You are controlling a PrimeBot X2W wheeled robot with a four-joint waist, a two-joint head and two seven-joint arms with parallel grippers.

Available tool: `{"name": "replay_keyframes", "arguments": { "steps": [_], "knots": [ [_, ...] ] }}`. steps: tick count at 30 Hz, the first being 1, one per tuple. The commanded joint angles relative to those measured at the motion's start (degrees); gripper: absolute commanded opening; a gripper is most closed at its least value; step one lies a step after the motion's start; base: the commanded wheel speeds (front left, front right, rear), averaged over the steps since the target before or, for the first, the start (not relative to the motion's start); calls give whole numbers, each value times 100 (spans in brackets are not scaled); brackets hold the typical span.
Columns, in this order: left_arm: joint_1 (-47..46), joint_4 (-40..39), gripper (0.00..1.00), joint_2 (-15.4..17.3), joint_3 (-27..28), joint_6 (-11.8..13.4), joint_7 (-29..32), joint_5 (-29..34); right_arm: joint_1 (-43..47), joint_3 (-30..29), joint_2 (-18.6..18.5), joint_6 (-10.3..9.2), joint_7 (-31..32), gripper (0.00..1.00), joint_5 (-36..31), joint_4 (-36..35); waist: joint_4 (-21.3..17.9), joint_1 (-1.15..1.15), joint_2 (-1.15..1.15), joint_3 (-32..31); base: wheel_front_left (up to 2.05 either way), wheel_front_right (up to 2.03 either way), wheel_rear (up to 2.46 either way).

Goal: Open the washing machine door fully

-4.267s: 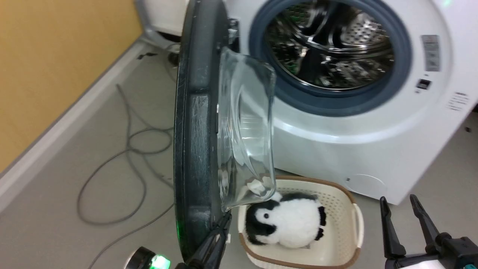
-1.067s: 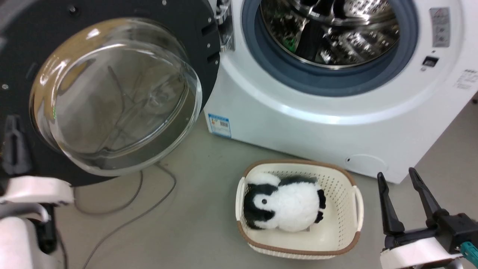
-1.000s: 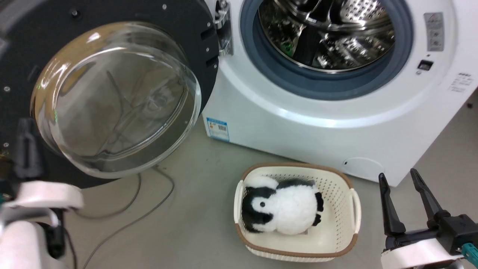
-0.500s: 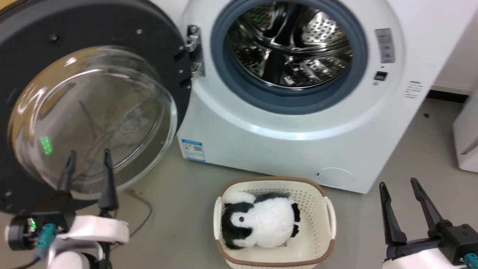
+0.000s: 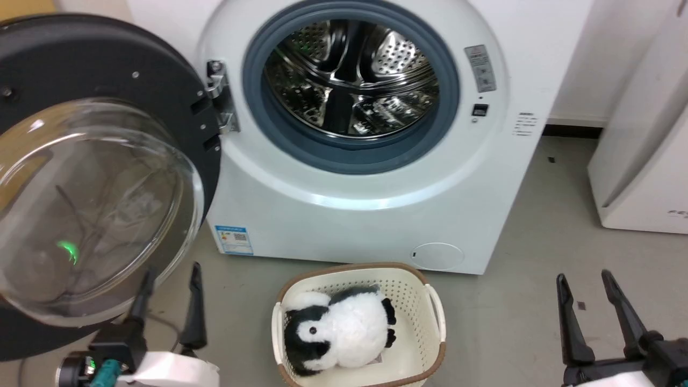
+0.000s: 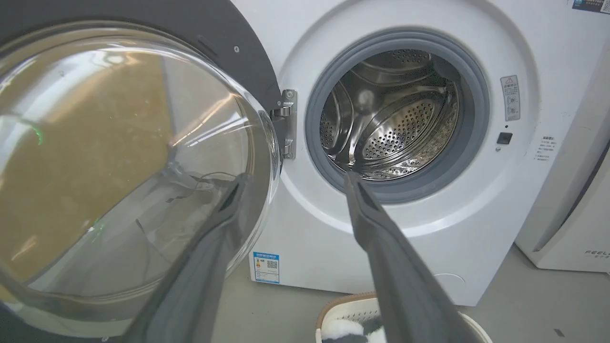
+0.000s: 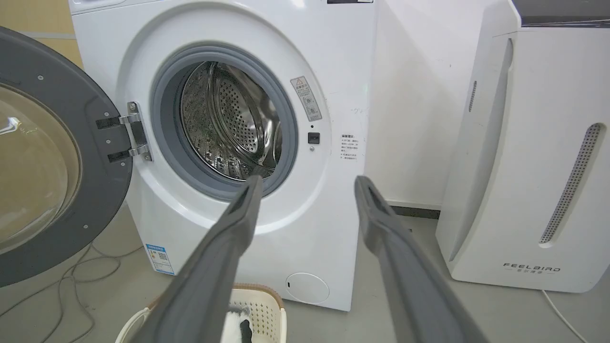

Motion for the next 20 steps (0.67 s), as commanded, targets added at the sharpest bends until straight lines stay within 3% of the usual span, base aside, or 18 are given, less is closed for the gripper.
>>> {"name": "replay_keyframes", "arguments": {
  "steps": [1,6,7,20],
  "knots": [
    [97,13,100,-24,-40,-14,-7,-20,100,-8,17,5,-25,100,32,-28,-60,1,0,-35,0,0,0],
    [209,48,100,-49,-218,-25,-7,-33,241,-72,17,5,-25,100,143,-7,-168,1,0,-70,0,0,0],
    [148,54,0,-52,-224,-19,0,-12,180,-66,0,0,0,0,123,9,-168,1,0,-67,0,0,0],
    [152,4,0,-55,-255,29,117,30,118,-20,0,0,116,0,77,19,-218,1,0,-52,0,0,0]
  ]
}}
